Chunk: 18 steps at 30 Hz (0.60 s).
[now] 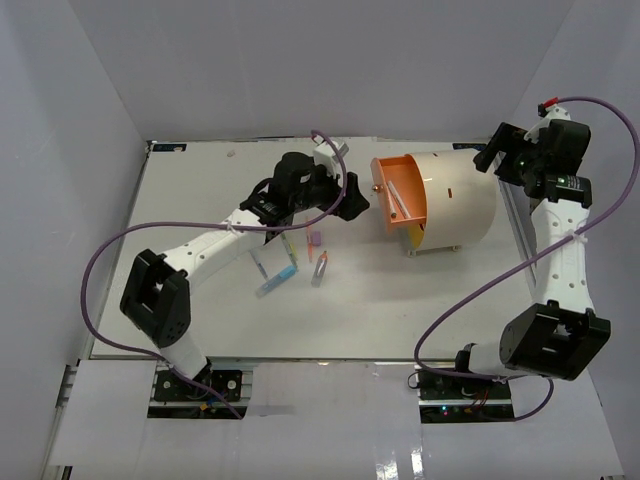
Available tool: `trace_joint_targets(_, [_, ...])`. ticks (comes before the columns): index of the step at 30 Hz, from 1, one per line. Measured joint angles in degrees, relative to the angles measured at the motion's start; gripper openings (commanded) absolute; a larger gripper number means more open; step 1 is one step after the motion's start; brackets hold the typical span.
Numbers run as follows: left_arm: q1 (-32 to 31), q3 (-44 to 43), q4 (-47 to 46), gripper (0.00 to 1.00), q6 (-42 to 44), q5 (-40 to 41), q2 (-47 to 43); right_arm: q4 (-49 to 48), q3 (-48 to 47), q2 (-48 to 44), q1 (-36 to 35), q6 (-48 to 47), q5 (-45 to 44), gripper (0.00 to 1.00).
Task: Sort the stationery into containers
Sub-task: Close the drawer in the storage box.
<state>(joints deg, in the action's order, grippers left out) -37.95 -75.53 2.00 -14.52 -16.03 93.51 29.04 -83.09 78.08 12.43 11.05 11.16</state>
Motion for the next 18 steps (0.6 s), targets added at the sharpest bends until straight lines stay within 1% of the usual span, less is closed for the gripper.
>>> trace_joint_targets(7, [-2.01, -5.64, -2.14, 0.98, 2.69, 0.15, 7.08, -1.01, 0.68, 4.39, 0.13, 0.57, 4.33, 0.9])
trace_joint_targets(18, [-3.82, -13.73, -3.8, 0.98, 7.13, 0.5, 16.61, -3.32, 3.08, 6.01, 0.24, 0.59, 9.64, 0.92])
